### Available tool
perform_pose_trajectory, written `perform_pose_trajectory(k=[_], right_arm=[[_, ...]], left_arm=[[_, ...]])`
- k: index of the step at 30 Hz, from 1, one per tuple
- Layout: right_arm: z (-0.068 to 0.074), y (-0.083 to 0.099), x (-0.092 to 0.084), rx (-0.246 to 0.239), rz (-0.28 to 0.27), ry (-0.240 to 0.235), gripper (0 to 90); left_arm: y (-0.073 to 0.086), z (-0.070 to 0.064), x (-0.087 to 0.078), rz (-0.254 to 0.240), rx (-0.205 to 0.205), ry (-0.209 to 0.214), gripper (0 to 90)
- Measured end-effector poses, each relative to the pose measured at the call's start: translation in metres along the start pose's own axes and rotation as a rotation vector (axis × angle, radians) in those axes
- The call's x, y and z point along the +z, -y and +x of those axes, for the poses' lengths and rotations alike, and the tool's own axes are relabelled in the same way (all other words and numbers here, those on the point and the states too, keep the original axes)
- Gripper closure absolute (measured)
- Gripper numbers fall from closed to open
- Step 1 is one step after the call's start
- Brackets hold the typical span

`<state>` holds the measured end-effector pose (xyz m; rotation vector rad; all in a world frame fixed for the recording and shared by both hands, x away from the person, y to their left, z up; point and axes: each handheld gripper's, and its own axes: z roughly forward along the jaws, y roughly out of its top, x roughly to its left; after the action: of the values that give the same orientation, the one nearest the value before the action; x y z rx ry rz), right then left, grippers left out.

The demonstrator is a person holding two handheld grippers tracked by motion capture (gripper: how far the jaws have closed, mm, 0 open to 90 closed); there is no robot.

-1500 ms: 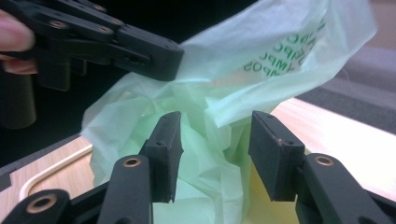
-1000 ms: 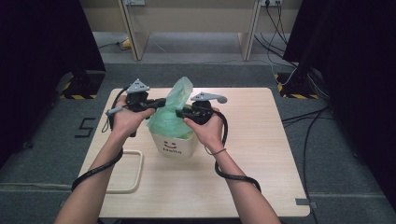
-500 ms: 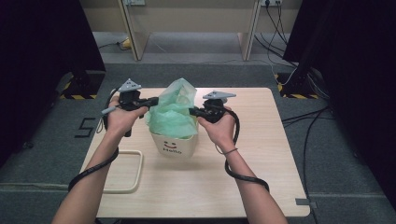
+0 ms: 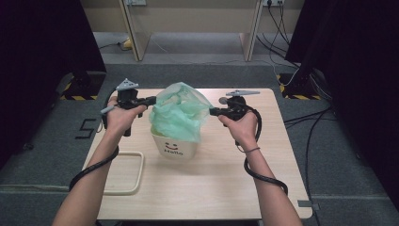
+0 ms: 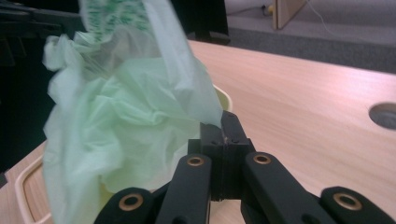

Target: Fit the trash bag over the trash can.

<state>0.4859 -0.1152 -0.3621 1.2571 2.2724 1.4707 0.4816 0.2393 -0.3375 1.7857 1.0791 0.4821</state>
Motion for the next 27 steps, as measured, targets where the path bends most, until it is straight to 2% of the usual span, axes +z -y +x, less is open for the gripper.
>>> perform_pose_trajectory(k=[1, 4, 7, 12, 15, 17, 18, 19, 20, 22, 23, 26, 27], right_arm=[[-0.006, 0.002, 0.000, 0.012, 0.023, 0.020, 90.0], [-0.009, 0.004, 0.001, 0.015, 0.035, 0.027, 90.0], [-0.016, 0.008, 0.005, 0.014, 0.065, 0.059, 90.0], [-0.018, 0.011, 0.007, 0.009, 0.076, 0.070, 90.0], [-0.014, 0.009, 0.007, -0.023, 0.051, 0.064, 74.4], [-0.012, 0.009, 0.007, -0.037, 0.045, 0.066, 73.0], [-0.008, 0.007, 0.005, -0.080, 0.032, 0.069, 65.5], [-0.008, 0.007, 0.005, -0.080, 0.032, 0.069, 65.5], [-0.005, 0.005, 0.004, -0.114, 0.019, 0.072, 58.9], [-0.004, 0.005, 0.003, -0.123, 0.014, 0.072, 56.9], [-0.002, 0.002, 0.001, -0.146, -0.008, 0.071, 55.9], [-0.001, 0.000, 0.001, -0.164, -0.020, 0.067, 58.2], [0.000, -0.001, 0.000, -0.180, -0.031, 0.063, 65.7]], left_arm=[[0.000, 0.002, 0.002, 0.002, -0.006, -0.003, 89.9], [0.002, 0.006, 0.004, 0.007, -0.014, -0.012, 89.9], [0.006, 0.012, 0.006, 0.018, -0.029, -0.027, 89.9], [0.009, 0.015, 0.005, 0.023, -0.034, -0.029, 89.9], [0.008, 0.014, 0.005, 0.019, -0.026, -0.027, 89.9], [0.007, 0.012, 0.005, 0.016, -0.016, -0.025, 89.9], [0.005, 0.010, 0.005, 0.012, -0.009, -0.025, 89.9], [0.005, 0.010, 0.005, 0.012, -0.009, -0.025, 89.9], [0.004, 0.010, 0.004, 0.012, -0.005, -0.025, 89.9], [0.003, 0.009, 0.004, 0.010, -0.002, -0.026, 89.9], [0.003, 0.009, 0.004, 0.009, -0.002, -0.027, 89.9], [0.002, 0.010, 0.004, 0.009, -0.002, -0.027, 89.9], [0.001, 0.010, 0.005, 0.009, -0.004, -0.028, 89.9]])
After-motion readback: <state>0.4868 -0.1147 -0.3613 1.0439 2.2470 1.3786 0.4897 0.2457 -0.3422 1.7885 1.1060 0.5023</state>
